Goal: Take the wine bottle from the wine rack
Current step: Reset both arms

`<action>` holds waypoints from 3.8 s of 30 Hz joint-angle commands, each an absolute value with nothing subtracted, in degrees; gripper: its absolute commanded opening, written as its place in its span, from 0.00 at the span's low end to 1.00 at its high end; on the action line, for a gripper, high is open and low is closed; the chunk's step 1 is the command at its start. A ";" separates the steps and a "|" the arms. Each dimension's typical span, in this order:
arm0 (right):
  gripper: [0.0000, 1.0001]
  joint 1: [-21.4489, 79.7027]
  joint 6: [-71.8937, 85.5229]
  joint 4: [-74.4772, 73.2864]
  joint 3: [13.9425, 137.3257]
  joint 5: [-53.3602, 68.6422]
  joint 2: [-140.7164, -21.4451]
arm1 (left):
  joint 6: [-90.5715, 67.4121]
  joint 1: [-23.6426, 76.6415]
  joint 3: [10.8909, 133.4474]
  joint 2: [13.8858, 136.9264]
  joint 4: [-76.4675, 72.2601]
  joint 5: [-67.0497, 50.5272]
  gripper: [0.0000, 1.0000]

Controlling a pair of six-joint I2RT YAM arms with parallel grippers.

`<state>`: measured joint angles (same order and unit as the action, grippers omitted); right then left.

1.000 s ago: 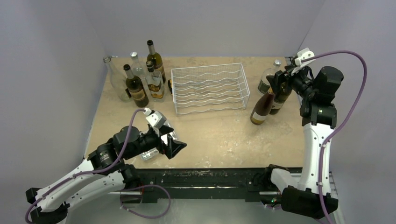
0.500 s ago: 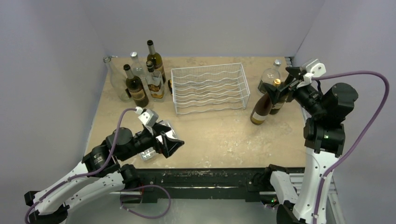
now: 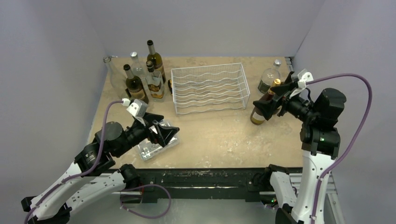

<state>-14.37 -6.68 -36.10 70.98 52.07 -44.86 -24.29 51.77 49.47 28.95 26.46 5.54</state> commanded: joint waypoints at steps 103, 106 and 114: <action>0.99 -15.58 -6.41 -34.26 59.88 40.13 -33.94 | -21.37 14.59 50.00 21.01 46.30 -7.15 1.00; 0.99 -15.61 -6.70 -34.34 59.85 39.74 -33.81 | -21.27 14.59 49.99 20.68 46.83 -6.94 1.00; 0.99 -15.58 -7.03 -34.10 59.38 38.96 -33.61 | -21.27 14.59 50.01 19.97 47.62 -6.51 1.00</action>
